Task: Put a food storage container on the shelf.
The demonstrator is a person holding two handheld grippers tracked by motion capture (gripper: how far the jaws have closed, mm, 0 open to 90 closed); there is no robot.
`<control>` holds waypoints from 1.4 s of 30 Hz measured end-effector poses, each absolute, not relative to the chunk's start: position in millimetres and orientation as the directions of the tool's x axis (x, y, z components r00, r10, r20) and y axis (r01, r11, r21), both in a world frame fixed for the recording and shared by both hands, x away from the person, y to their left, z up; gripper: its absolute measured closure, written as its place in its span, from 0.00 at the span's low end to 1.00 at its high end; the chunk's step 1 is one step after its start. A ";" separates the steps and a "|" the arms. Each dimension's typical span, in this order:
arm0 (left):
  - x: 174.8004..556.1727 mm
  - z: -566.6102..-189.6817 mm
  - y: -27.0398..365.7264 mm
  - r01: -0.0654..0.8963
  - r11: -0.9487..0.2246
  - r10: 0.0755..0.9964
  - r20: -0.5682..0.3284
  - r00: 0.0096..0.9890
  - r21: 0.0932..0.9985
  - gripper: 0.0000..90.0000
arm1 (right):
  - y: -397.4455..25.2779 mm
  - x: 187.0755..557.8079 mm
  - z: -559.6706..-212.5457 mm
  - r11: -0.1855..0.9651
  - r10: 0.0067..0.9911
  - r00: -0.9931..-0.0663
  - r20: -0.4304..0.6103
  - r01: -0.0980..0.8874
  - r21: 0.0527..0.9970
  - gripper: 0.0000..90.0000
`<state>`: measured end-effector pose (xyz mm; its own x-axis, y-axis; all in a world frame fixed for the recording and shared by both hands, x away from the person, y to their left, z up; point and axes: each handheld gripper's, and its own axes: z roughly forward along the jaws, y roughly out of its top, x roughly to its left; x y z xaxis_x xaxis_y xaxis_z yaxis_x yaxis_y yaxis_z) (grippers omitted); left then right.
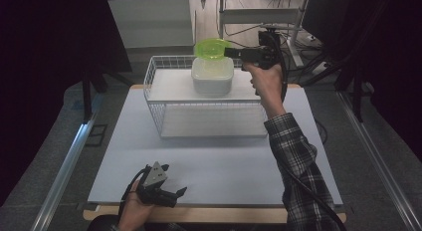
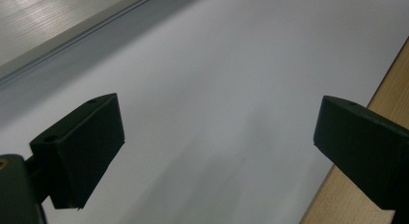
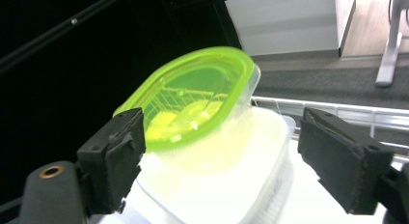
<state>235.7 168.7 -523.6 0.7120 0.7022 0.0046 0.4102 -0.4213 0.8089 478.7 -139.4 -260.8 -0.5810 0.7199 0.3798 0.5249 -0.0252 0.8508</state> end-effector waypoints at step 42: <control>235.5 -523.4 169.6 0.394 -0.388 0.682 -0.027 0.730 0.833 0.03 | -148.2 390.3 -346.6 0.276 0.652 -0.751 0.107 0.366 0.889 0.03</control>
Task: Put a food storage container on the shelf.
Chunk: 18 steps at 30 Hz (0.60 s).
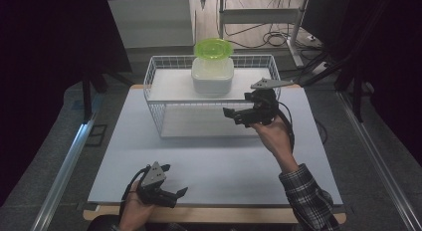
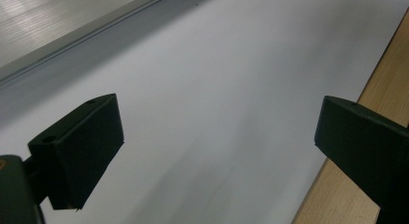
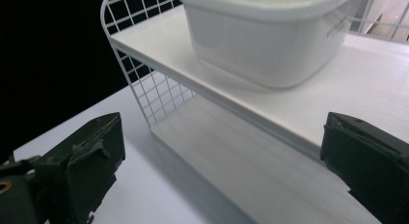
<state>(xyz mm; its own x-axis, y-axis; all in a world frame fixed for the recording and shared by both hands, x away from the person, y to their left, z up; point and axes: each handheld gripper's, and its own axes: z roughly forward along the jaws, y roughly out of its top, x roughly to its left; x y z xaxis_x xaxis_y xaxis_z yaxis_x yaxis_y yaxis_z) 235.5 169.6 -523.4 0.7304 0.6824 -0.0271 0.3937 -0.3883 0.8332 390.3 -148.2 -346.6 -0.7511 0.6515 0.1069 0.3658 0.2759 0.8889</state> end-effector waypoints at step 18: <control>235.3 -524.1 168.6 0.398 -0.392 0.684 -0.026 0.729 0.829 0.03 | -156.7 371.1 -389.9 0.298 0.621 -0.781 0.074 0.322 0.899 0.01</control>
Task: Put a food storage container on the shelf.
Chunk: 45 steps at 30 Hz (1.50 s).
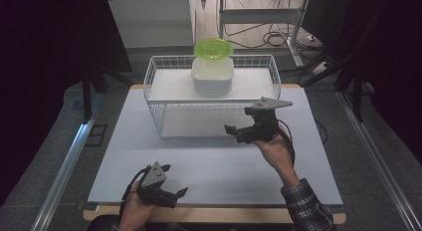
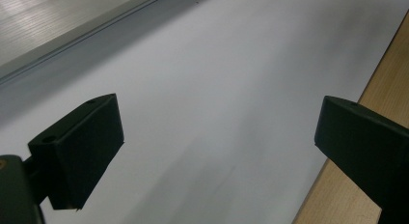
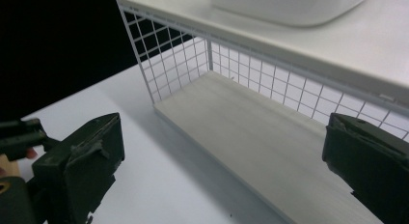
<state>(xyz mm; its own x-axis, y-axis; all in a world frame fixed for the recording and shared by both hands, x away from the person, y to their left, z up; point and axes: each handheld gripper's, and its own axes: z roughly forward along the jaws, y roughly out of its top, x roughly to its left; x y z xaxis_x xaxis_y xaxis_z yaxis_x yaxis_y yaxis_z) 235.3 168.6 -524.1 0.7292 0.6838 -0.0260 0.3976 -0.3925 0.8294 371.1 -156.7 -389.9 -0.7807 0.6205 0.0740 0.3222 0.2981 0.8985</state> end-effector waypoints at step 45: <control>235.5 -525.5 165.9 0.407 -0.416 0.687 -0.012 0.726 0.813 0.03 | -202.5 311.5 -472.7 0.386 0.686 -0.726 0.045 0.416 0.823 0.01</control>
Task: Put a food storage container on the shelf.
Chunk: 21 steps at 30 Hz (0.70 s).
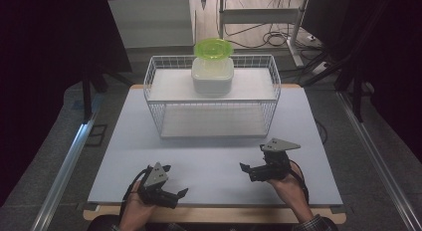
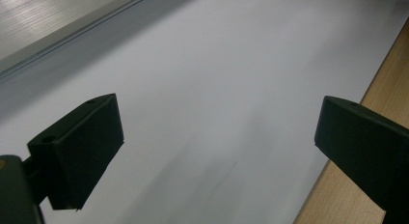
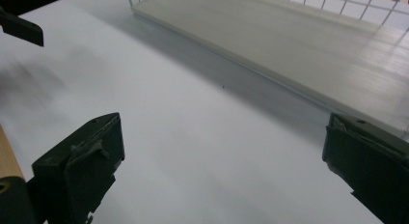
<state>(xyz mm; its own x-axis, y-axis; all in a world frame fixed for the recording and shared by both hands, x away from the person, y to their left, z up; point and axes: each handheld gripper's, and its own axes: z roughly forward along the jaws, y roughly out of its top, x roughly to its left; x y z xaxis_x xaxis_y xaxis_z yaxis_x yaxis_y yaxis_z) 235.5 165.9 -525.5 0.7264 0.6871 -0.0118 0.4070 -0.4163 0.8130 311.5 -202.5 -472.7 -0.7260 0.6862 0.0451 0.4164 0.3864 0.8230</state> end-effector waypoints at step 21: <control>236.4 -527.6 164.8 0.416 -0.432 0.690 -0.004 0.724 0.800 0.03 | -217.6 295.2 -502.4 0.438 0.711 -0.703 0.034 0.480 0.760 0.01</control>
